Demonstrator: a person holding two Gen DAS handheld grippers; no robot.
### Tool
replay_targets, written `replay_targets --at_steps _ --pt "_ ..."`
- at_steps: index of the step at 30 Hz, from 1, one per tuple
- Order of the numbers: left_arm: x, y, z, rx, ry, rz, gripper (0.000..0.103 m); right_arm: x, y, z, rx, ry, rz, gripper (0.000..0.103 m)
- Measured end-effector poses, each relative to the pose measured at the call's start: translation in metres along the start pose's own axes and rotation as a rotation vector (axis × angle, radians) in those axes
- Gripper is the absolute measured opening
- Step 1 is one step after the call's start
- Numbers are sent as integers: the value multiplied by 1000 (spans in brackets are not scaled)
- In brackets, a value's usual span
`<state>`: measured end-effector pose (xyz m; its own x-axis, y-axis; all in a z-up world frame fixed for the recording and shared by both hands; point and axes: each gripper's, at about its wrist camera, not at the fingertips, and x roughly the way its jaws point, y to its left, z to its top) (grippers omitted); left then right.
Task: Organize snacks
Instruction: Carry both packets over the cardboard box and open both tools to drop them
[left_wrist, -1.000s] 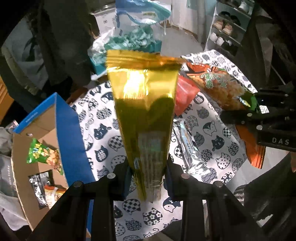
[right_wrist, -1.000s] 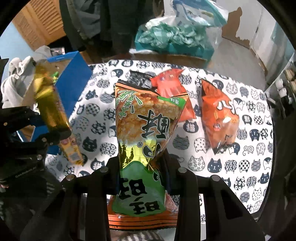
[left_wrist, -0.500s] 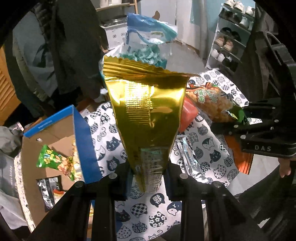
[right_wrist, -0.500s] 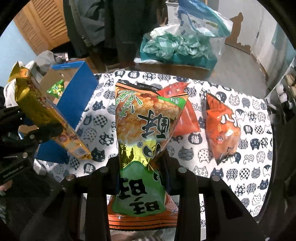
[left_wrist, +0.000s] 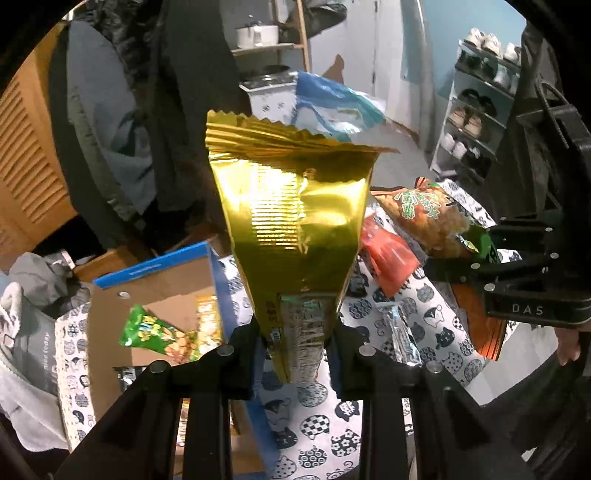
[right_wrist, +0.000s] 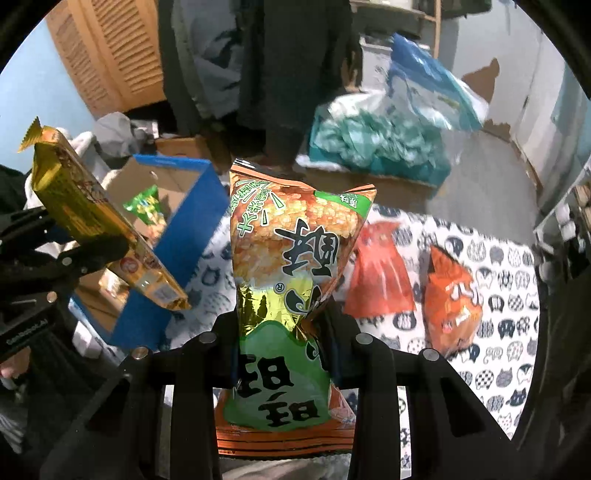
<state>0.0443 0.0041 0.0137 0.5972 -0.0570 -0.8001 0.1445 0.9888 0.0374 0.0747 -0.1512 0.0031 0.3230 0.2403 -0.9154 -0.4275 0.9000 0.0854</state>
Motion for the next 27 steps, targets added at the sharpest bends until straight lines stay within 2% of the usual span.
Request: replay_targets --at_steps 14,27 --pt "-41 53 -11 -70 -82 52 29 1 68 40 -90 -48 52 33" --pt "-34 115 -45 -161 -32 105 29 39 129 60 -162 1 87 33"
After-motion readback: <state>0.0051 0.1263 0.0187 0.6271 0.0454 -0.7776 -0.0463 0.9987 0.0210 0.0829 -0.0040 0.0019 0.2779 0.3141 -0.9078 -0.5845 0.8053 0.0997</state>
